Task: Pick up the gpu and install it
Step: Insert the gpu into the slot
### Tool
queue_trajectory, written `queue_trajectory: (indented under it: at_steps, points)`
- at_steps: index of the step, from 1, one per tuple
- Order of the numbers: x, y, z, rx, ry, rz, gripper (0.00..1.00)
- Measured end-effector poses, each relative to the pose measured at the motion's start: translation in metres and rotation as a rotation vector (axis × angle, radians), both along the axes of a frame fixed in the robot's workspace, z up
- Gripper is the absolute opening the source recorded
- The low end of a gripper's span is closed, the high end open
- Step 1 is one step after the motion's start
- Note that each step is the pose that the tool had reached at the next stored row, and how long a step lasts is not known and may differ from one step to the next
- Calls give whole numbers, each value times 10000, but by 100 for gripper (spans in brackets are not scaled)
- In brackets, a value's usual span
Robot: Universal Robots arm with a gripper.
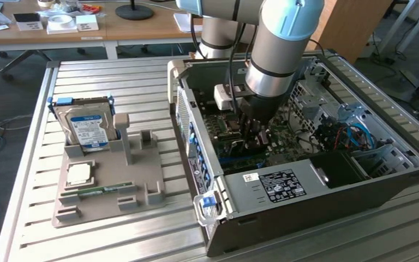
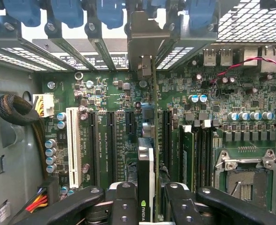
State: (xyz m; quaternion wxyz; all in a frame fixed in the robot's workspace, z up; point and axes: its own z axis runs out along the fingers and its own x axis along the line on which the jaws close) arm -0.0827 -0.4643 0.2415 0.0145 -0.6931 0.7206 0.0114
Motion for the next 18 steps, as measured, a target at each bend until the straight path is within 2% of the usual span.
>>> queue_trajectory:
  at_steps: [18]
  points:
    - [0, 17, 0, -1, 0, 0, 27]
